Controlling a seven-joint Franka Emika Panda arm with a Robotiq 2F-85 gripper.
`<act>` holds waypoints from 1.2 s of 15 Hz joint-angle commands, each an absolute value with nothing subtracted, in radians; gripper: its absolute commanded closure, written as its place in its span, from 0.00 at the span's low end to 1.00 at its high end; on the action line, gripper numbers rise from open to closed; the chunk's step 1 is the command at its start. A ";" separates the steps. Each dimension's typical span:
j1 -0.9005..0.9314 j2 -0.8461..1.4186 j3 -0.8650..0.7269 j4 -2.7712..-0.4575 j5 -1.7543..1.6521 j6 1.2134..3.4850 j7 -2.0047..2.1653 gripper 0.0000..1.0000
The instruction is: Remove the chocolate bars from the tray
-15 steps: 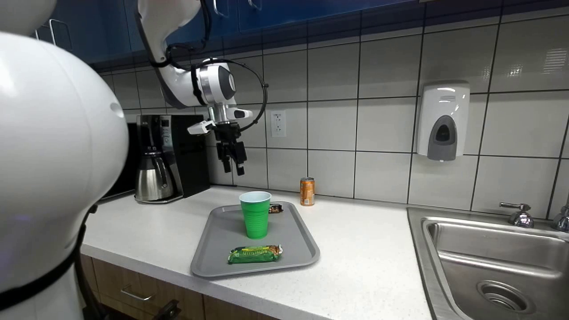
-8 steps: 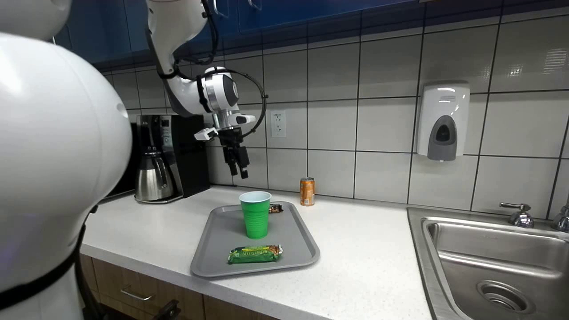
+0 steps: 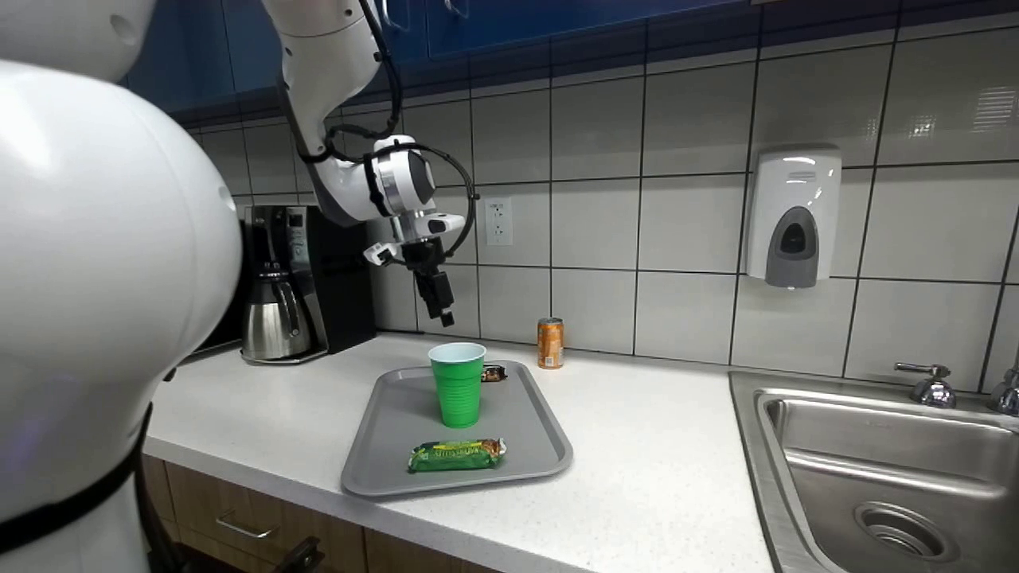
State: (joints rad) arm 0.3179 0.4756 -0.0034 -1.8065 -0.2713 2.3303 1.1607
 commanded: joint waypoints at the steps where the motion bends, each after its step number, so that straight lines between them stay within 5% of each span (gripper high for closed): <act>1: 0.343 0.525 -0.039 -1.751 -0.301 2.346 1.250 0.00; 18: 0.388 0.641 -0.139 -1.721 -0.347 2.436 1.457 0.00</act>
State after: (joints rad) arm 0.3632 0.6167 -0.1074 -1.7463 -0.3076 2.4259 1.3922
